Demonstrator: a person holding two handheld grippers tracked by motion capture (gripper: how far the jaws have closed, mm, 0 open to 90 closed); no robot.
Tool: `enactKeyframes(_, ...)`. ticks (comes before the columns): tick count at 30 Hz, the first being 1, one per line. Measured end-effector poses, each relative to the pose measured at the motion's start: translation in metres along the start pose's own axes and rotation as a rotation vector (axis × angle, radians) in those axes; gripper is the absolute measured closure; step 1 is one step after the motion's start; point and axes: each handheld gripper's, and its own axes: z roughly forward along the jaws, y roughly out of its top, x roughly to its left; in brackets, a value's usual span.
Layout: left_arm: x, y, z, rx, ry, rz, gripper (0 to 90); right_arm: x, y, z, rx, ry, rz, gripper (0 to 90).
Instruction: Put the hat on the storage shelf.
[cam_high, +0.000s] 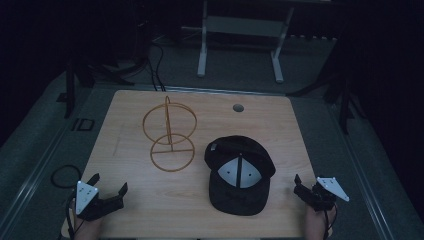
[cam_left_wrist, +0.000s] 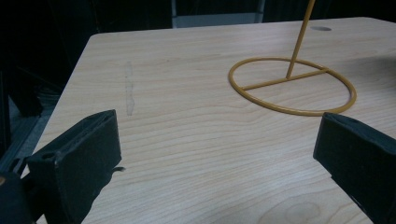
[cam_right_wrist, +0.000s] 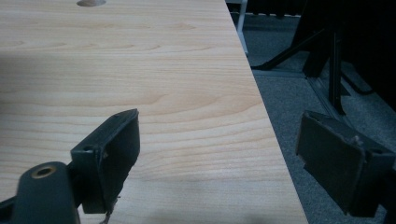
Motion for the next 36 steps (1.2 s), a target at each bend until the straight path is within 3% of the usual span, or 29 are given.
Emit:
enactKeyframes(4,-0.001,0.0,0.0,0.0,0.0,-0.003,1.2,-0.001,-0.001,-0.002,-0.013,0.01,0.017,13.8)
enactKeyframes(13,0.001,0.0,0.0,0.002,0.003,-0.011,1.2,0.001,0.003,-0.002,0.002,0.058,0.002,13.3)
enactKeyframes(15,0.001,0.0,0.0,0.004,0.004,-0.013,1.2,0.001,0.007,-0.005,-0.006,0.088,0.014,13.0)
enactKeyframes(19,0.001,0.0,0.0,0.004,0.006,-0.007,1.2,0.005,0.025,-0.019,-0.06,0.101,-0.01,12.6)
enactKeyframes(28,0.001,0.0,0.0,0.004,0.007,-0.012,1.2,0.033,0.076,-0.05,-0.149,0.22,-0.082,12.3)
enactKeyframes(30,0.001,0.0,0.0,0.004,0.006,-0.012,1.2,0.042,0.086,-0.054,-0.148,0.249,-0.114,12.3)
enactKeyframes(34,0.002,0.0,0.0,0.004,0.006,-0.014,1.2,0.057,0.104,-0.059,-0.145,0.349,-0.146,12.3)
enactKeyframes(36,0.002,0.0,0.0,0.004,0.005,-0.015,1.3,0.063,0.111,-0.06,-0.141,0.411,-0.137,12.0)
